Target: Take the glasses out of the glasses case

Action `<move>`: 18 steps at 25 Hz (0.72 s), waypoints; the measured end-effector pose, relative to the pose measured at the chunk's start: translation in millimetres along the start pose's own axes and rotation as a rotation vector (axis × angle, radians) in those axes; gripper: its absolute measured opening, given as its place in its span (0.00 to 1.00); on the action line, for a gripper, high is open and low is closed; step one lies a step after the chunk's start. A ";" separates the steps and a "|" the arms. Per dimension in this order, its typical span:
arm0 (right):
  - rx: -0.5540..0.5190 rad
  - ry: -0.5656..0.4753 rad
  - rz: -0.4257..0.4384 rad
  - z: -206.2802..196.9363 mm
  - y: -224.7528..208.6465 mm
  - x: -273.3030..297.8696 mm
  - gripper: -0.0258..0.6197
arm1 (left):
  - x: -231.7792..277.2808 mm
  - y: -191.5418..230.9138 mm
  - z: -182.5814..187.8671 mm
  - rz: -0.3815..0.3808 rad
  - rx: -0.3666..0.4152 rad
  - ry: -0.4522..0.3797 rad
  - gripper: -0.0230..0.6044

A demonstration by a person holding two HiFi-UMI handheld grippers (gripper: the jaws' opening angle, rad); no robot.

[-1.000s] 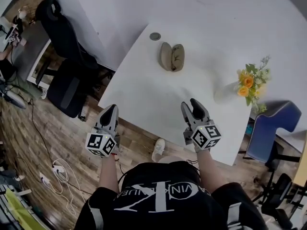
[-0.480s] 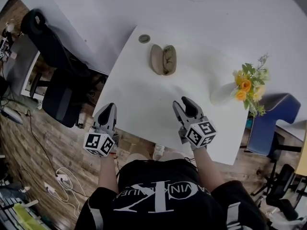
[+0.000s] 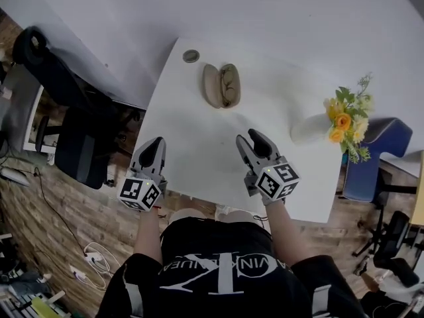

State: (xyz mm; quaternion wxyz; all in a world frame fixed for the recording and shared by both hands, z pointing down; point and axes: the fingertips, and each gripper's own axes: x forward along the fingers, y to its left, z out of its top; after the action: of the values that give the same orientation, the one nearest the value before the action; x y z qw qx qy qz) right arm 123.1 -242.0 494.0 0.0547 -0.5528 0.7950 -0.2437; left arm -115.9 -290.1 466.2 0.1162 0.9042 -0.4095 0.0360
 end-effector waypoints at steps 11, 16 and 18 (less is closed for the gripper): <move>0.015 0.029 -0.118 3.7 -6.5 55.4 0.32 | 47.6 36.2 2.3 -0.128 0.034 0.047 0.06; 0.005 0.095 -0.188 -1.8 -14.1 78.6 0.32 | 67.1 44.9 3.5 -0.179 0.030 0.051 0.06; -0.010 0.116 -0.210 -2.2 -17.6 86.9 0.31 | 75.1 46.8 2.4 -0.195 0.030 0.056 0.06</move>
State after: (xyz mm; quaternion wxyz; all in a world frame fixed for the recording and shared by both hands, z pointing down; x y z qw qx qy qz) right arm 104.1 -324.7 519.6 -0.0200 -0.6183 0.7357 -0.2757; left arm -101.3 -375.5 484.3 0.1168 0.9401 -0.3154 0.0557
